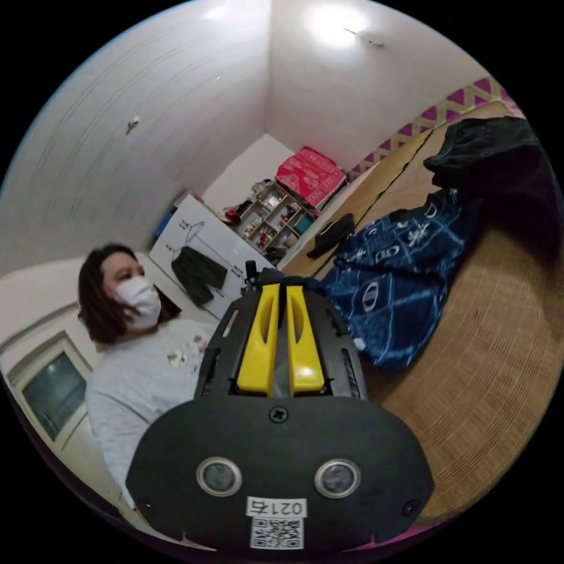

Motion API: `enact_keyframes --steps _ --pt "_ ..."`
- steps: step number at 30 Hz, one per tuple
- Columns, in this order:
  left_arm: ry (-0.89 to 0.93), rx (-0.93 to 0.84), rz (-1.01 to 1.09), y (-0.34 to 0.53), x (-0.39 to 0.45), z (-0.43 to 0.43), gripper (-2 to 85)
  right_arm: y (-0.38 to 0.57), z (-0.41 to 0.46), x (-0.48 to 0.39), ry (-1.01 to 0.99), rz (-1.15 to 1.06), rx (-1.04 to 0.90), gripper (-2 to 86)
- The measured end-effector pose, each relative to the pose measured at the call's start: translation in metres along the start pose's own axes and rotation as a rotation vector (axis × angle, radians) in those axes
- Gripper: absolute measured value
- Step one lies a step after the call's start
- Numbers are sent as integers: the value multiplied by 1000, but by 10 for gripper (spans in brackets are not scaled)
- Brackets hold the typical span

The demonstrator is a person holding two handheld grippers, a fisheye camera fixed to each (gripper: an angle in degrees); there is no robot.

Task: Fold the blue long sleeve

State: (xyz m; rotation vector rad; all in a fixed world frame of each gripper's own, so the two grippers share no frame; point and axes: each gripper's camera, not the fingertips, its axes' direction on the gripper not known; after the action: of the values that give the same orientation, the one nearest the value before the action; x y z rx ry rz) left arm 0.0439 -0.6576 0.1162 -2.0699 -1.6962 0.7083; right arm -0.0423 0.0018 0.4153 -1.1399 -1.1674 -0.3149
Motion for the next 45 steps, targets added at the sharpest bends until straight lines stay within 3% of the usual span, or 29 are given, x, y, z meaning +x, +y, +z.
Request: enact_keyframes --steps 5,9,13,15,20,24,26,28,34,39,43,45 --pt "-33 7 -200 -105 -103 33 -6 -143 -5 121 16 162 22 19" --pt "-153 20 -376 -154 -202 74 19 -202 1 206 114 308 64 66" --pt "-281 57 -522 -132 -263 79 58 -220 8 254 425 447 37 124" --pt "-299 59 -476 -120 -257 72 60 -215 6 248 469 415 21 126" --pt "-367 -159 -302 -74 -201 82 91 -173 18 205 526 283 -170 135" --pt "-378 -301 -282 -29 -171 109 119 -141 43 202 450 320 -262 129" --pt "-411 -329 -260 -18 -165 121 102 -130 58 212 439 367 -278 76" --pt "-381 -372 -263 -14 -166 134 5 -129 63 218 472 383 -266 39" --pt "-337 -416 -266 -10 -154 113 -9 -115 63 201 330 368 -243 13" --pt "-323 -507 -247 21 -127 81 -9 -56 110 156 180 325 -460 17" --pt "-449 -441 -285 60 -123 58 -7 -13 172 125 158 257 -686 52" --pt "-485 -291 -261 74 -106 40 -4 -26 164 113 266 184 -639 76"
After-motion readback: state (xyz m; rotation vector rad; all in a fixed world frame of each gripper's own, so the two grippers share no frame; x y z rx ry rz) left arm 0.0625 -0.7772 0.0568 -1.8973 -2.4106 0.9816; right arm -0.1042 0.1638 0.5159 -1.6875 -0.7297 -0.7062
